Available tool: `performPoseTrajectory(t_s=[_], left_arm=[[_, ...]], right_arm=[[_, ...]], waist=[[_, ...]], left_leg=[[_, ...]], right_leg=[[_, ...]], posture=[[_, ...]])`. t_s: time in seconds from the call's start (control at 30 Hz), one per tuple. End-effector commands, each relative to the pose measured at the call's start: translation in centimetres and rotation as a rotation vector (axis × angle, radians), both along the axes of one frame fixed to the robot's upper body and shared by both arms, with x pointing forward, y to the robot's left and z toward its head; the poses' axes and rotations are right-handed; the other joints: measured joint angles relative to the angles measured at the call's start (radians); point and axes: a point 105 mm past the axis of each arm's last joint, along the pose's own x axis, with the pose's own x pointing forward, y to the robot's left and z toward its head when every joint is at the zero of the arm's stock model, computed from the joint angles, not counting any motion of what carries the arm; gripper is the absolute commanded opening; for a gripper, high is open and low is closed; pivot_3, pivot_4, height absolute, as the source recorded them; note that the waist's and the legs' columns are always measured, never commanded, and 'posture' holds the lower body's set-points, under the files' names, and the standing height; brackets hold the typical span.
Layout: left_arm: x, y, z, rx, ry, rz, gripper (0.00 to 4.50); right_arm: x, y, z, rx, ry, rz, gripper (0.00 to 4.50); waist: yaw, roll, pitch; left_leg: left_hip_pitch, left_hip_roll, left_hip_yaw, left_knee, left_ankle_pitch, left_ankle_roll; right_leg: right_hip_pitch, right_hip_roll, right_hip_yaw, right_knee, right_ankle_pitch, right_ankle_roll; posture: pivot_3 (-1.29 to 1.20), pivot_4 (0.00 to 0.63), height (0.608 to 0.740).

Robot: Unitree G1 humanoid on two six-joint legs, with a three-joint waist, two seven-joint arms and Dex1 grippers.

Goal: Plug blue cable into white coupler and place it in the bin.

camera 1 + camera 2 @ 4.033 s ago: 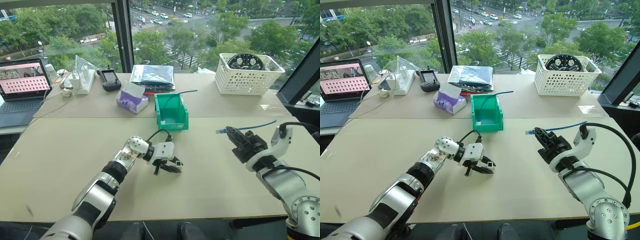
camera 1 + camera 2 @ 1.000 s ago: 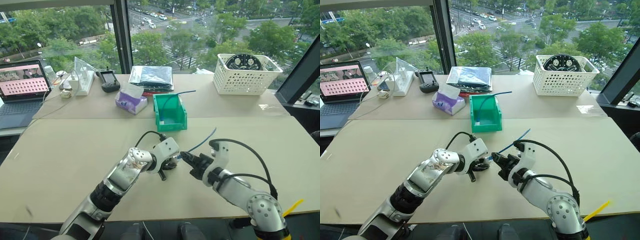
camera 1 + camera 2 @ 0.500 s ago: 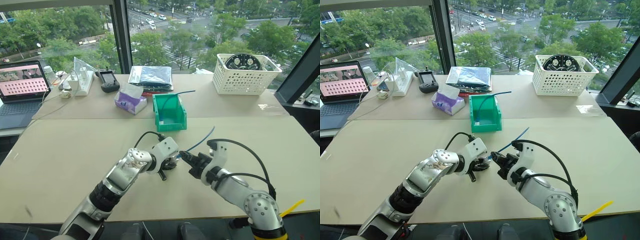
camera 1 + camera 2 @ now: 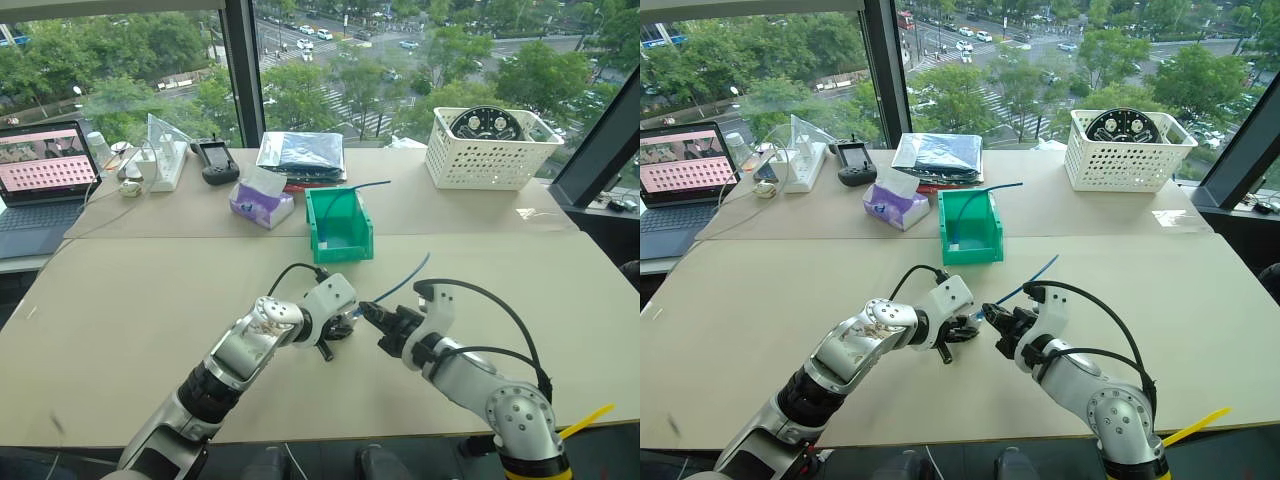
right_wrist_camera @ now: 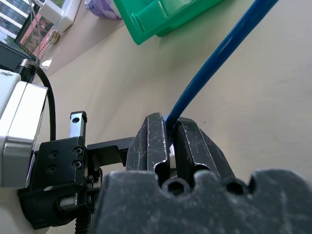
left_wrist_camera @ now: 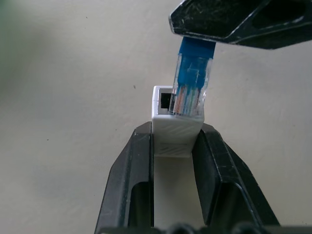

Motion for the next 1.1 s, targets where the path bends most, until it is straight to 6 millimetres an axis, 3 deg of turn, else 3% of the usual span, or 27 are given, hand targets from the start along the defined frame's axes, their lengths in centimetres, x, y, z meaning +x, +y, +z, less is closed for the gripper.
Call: performPoseTrajectory(t_s=[0.03,0.43,1.1], left_arm=[[-0.6,-0.3,-0.3,-0.008,0.018,-0.018,0.63],[-0.4,-0.2,-0.1,-0.002,0.016,-0.023,0.63],[-0.4,-1.2,3.6,-0.052,0.035,-0.032,0.63]], right_arm=[[0.1,-0.3,-0.3,-0.015,0.006,-0.013,0.00],[0.1,0.2,-0.2,-0.082,-0.019,0.031,0.00],[-0.6,1.8,-0.9,-0.334,-0.062,0.173,0.00]], waist=[[0.000,0.000,0.000],[-0.001,0.000,0.000],[-0.003,0.000,0.000]], left_leg=[[0.000,0.000,0.000,0.000,0.000,0.000],[0.000,0.000,0.000,0.000,0.000,0.000],[0.000,-0.001,0.000,0.000,0.000,0.000]], right_leg=[[0.000,0.000,0.000,0.000,0.000,0.000],[0.000,0.000,0.000,0.000,0.000,0.000],[-0.001,0.000,0.000,0.000,0.000,0.000]], posture=[[0.00,0.150,0.740],[0.00,0.150,0.740],[0.00,0.150,0.740]])
